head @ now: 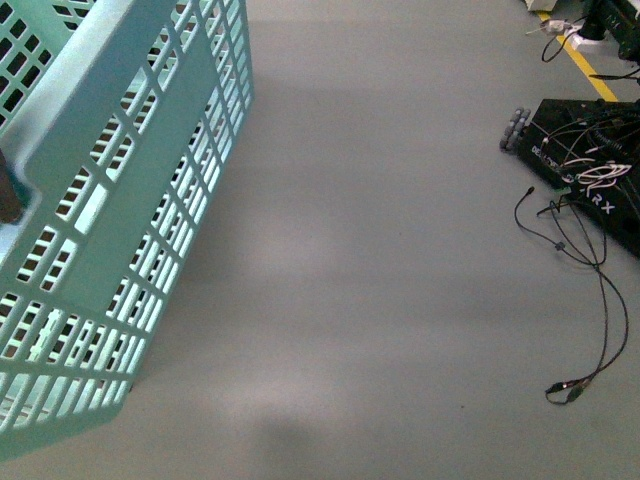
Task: Pick lemon and mango into basket
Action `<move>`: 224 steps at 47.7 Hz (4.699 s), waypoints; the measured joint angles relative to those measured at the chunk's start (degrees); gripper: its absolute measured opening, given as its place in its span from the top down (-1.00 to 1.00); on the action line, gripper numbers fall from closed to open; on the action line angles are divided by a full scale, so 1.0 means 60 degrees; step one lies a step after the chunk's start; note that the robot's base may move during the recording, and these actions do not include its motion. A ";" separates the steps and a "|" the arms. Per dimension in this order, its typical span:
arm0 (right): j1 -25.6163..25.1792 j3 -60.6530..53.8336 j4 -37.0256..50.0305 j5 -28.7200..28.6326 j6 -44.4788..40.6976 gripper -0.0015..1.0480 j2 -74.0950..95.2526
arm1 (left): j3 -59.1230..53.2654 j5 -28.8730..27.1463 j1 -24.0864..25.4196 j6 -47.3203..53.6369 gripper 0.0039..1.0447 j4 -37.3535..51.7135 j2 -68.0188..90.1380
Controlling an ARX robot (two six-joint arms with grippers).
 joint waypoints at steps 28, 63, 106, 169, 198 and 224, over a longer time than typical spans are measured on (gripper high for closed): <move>0.0000 0.0000 0.0000 0.0000 -0.0004 -0.83 0.0000 | 0.0007 0.0000 0.0000 0.0000 0.91 0.0000 0.0000; 0.0000 0.0000 0.0000 0.0036 0.0000 -0.83 0.0000 | 0.0018 0.0124 -0.0036 -0.0142 0.91 -0.0004 0.0000; 0.0000 0.0000 0.0000 0.0011 -0.0004 -0.83 0.0000 | 0.0025 0.0015 -0.0015 -0.0069 0.91 -0.0029 -0.0004; 0.0004 0.0000 0.0000 0.0004 0.0000 -0.83 0.0000 | 0.0025 0.0022 -0.0007 -0.0047 0.91 -0.0029 0.0000; 0.0004 0.0000 0.0000 0.0011 0.0000 -0.83 -0.0004 | 0.0025 0.0007 -0.0007 -0.0055 0.91 -0.0033 -0.0025; 0.0004 0.0000 0.0000 0.0029 -0.0004 -0.83 -0.0004 | 0.0029 -0.0011 0.0000 -0.0047 0.91 -0.0033 -0.0025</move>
